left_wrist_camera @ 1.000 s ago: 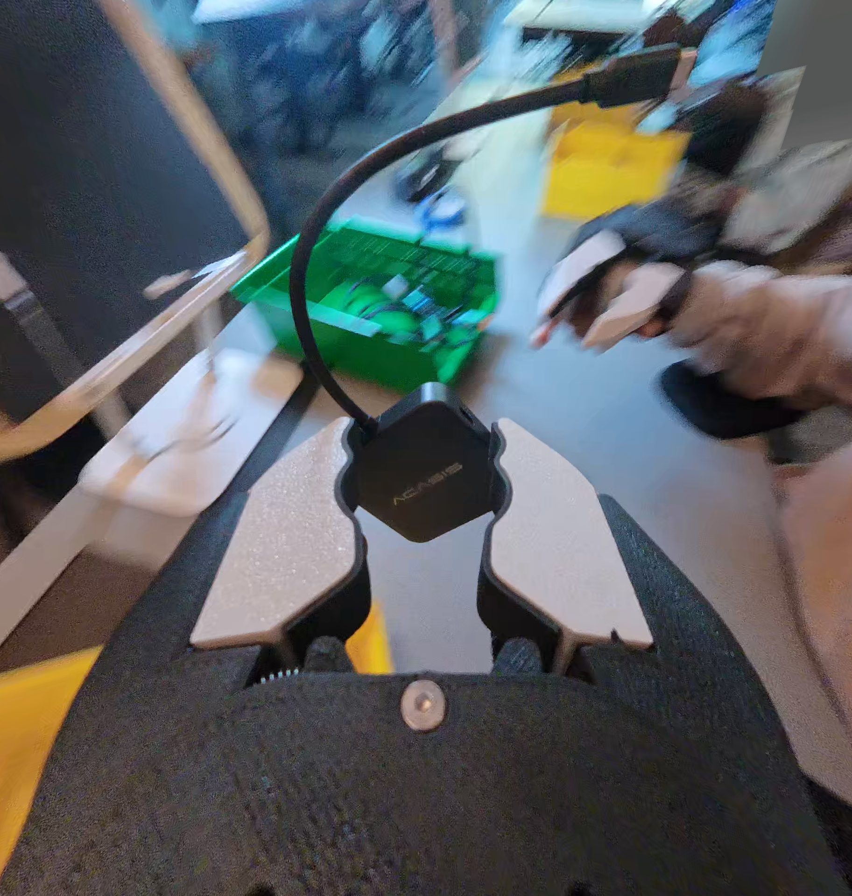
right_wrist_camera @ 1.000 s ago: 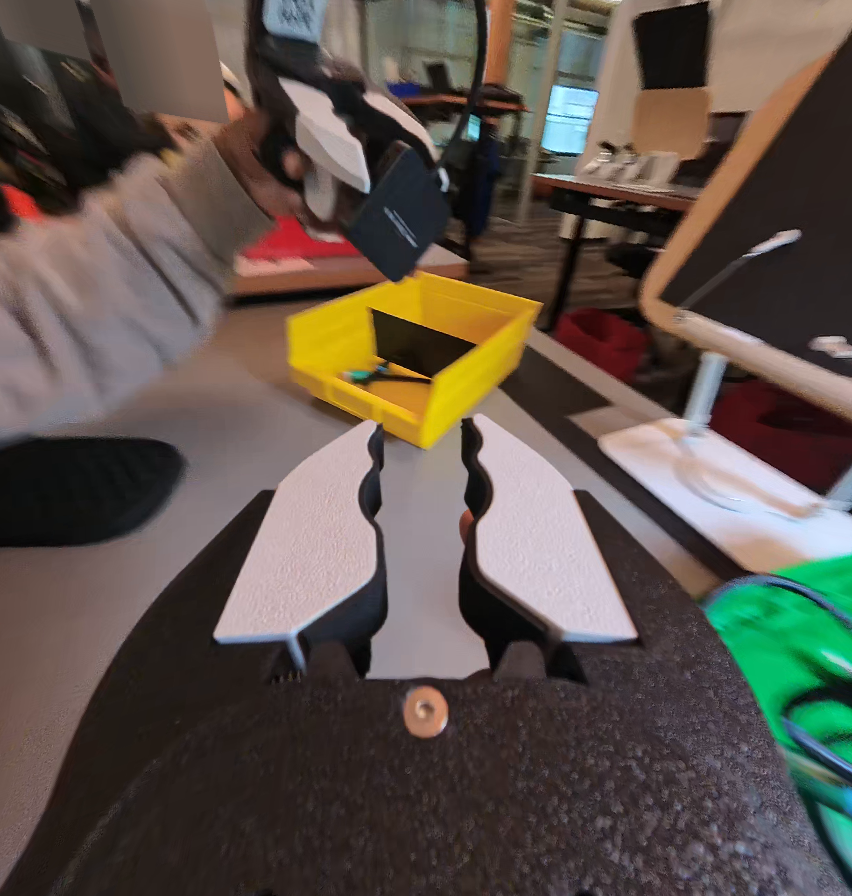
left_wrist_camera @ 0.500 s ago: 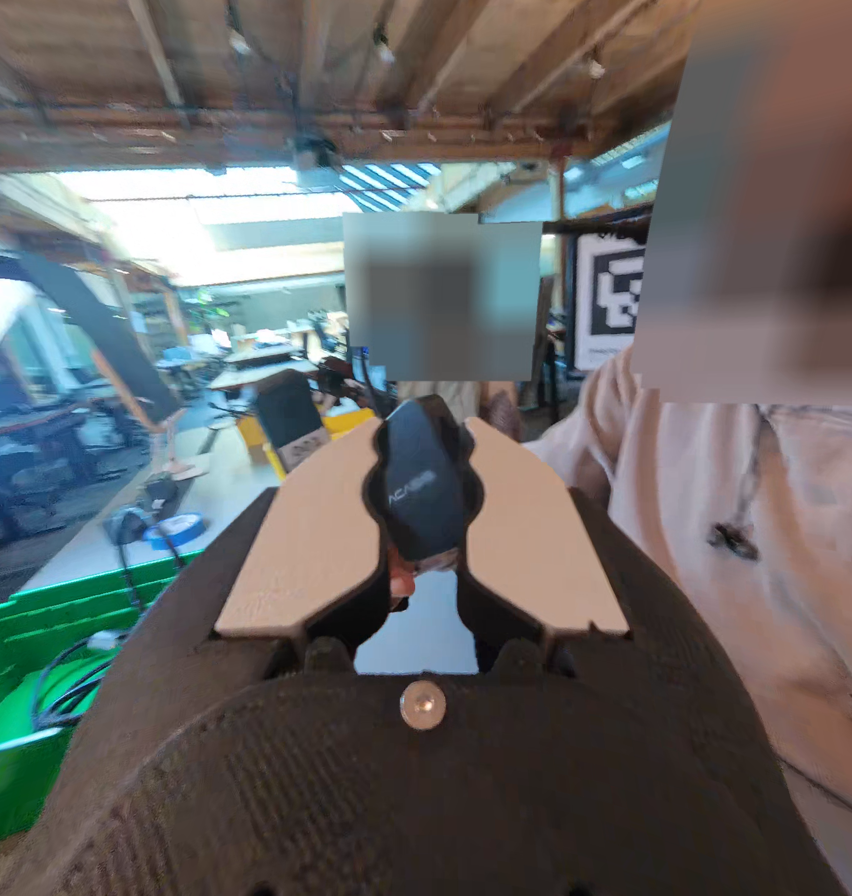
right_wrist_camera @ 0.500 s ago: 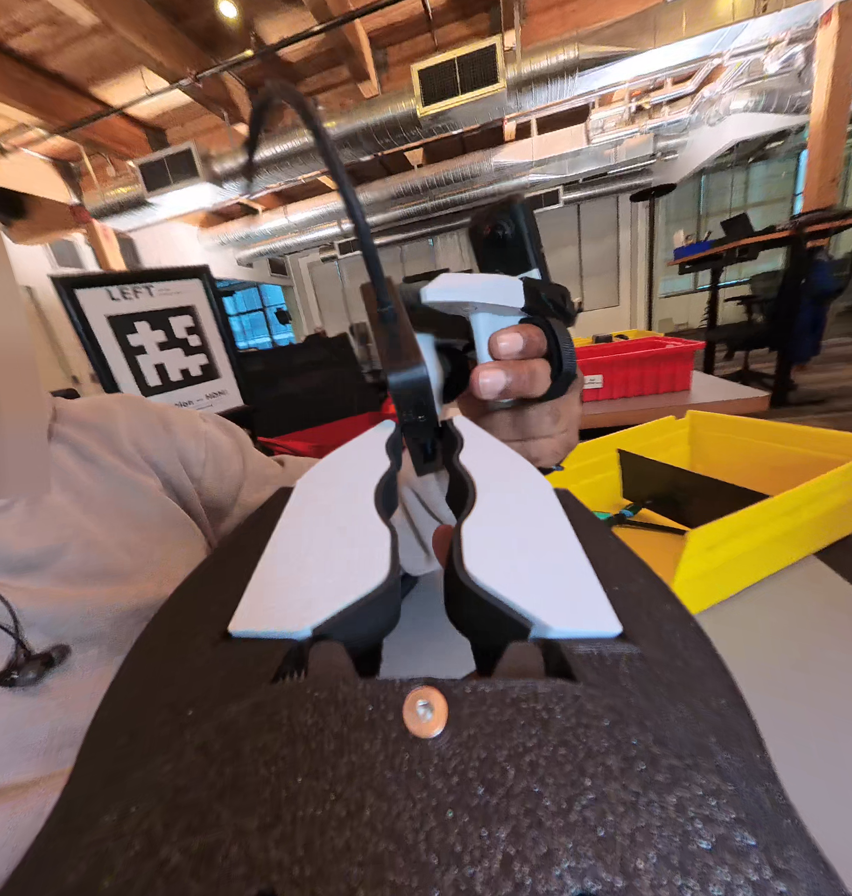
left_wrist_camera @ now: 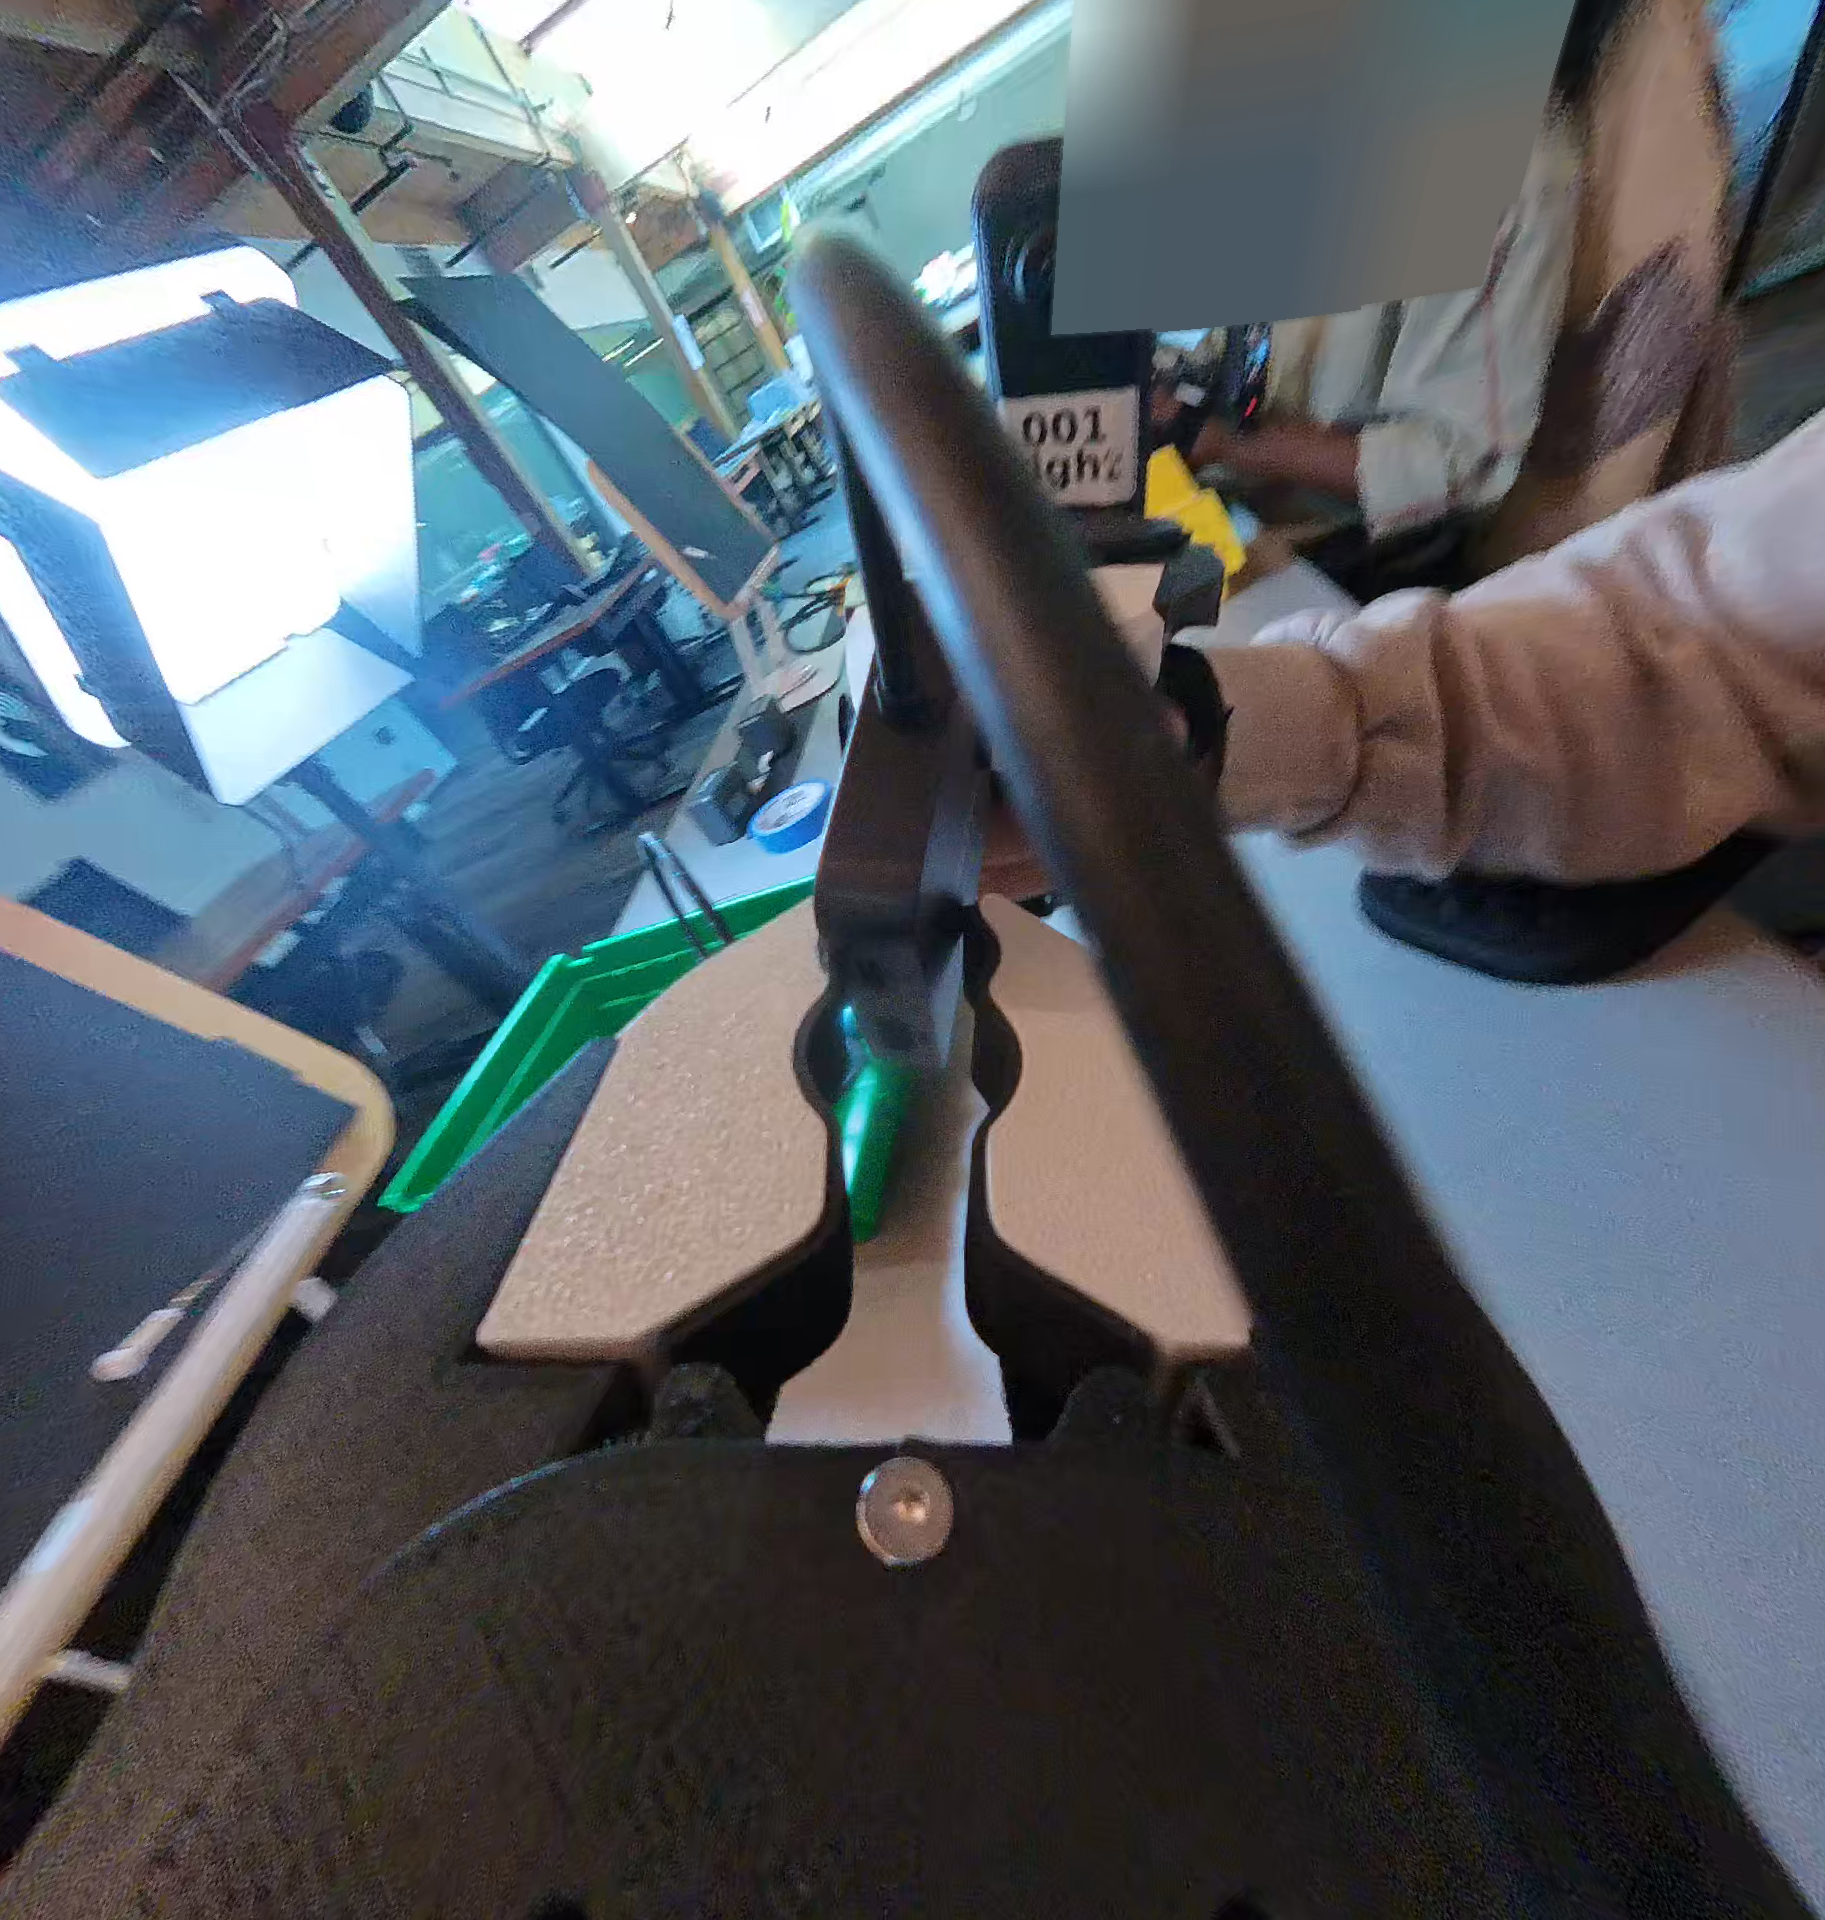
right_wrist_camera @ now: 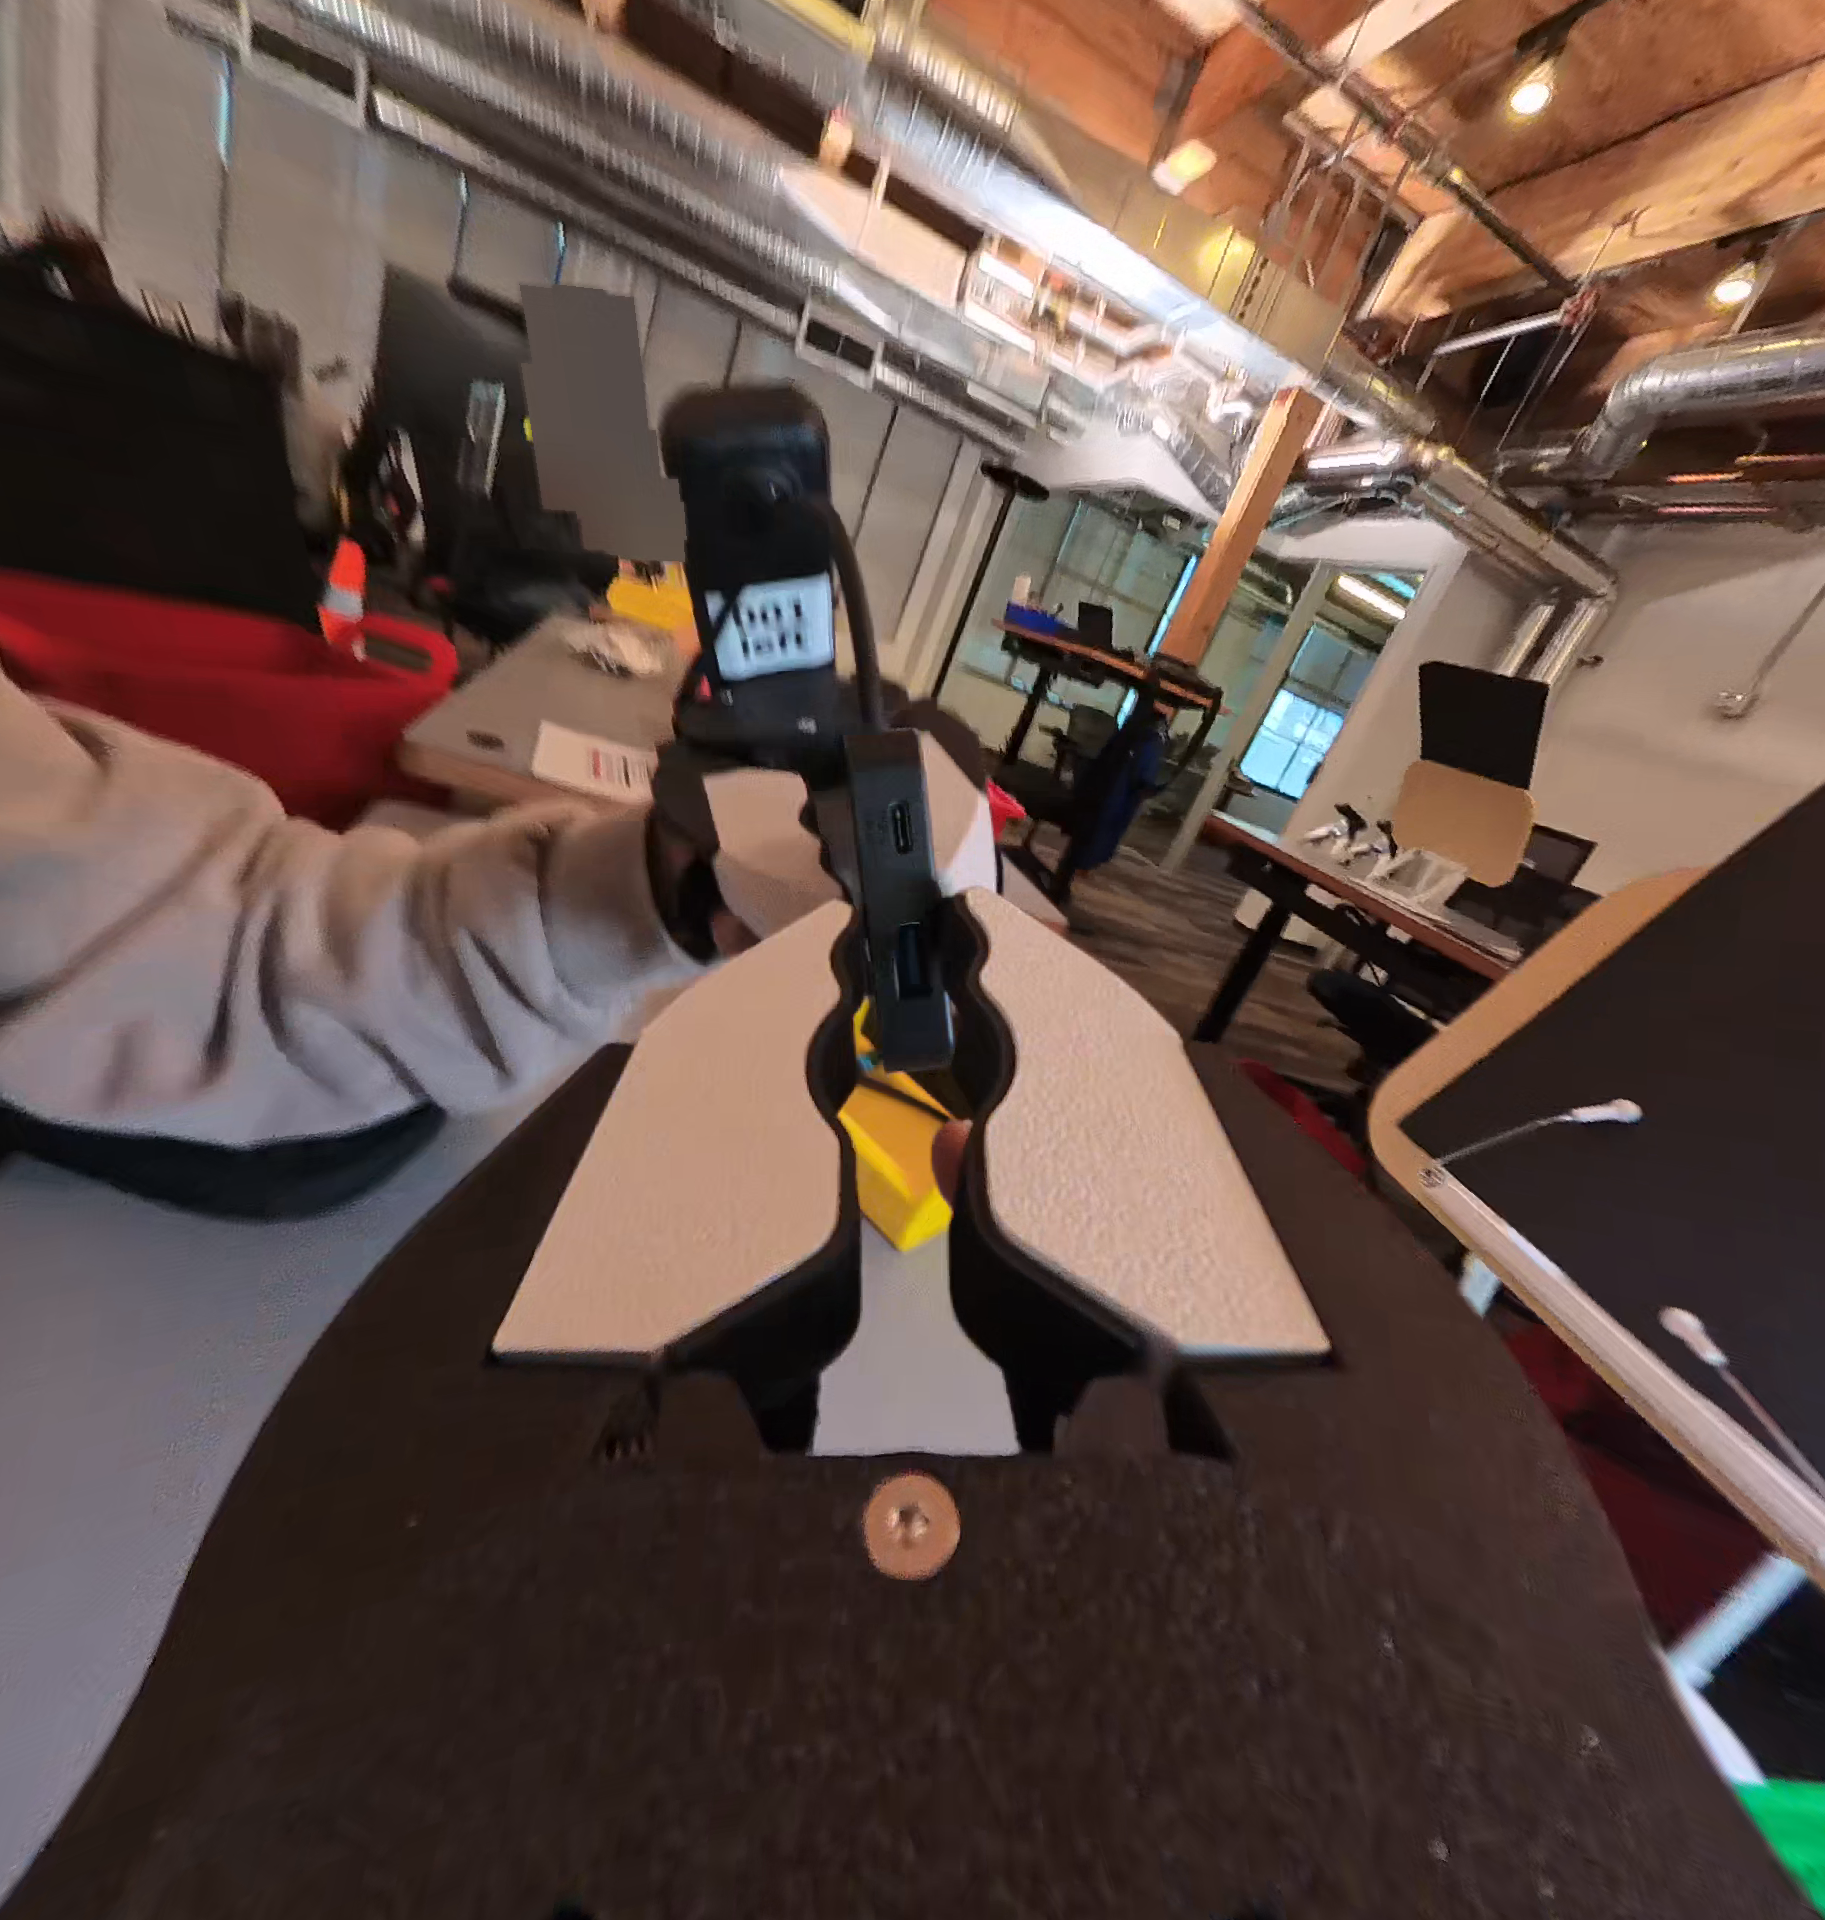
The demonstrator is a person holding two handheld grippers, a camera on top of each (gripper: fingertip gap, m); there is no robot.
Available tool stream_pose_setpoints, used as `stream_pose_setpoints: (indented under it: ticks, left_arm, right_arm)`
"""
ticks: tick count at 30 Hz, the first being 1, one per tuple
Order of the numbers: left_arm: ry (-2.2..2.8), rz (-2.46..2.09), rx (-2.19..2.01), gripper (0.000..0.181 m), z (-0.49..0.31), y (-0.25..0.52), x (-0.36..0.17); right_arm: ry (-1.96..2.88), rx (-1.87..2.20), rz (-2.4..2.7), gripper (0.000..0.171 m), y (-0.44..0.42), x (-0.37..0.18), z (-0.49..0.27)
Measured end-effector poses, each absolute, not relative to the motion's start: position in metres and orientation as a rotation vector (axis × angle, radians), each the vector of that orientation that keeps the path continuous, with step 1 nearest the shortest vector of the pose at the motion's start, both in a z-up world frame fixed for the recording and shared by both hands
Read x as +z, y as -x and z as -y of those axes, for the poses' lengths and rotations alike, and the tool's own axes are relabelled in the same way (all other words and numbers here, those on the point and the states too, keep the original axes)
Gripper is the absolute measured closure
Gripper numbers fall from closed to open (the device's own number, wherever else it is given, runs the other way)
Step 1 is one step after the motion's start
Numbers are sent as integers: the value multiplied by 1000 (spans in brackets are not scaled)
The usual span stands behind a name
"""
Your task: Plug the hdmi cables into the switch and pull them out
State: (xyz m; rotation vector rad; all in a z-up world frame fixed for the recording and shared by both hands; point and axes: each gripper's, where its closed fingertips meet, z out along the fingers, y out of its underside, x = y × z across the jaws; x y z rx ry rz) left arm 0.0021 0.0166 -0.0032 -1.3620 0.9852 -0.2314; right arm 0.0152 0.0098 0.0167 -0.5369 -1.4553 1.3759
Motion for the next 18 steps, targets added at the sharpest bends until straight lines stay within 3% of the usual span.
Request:
stream_pose_setpoints:
  ticks: [6, 10, 18]
  left_arm:
    - [1445, -1220, 300, 167, -23, 18, -35]
    - [1458, -1273, 359, 167, -27, 15, -46]
    - [1515, -1157, 262, 157, -30, 37, -43]
  right_arm:
    - [563, 822, 1691, 152, 2, -29, -25]
    - [498, 588, 1723, 146, 13, -40, -17]
    - [473, 389, 1673, 157, 20, -42, -32]
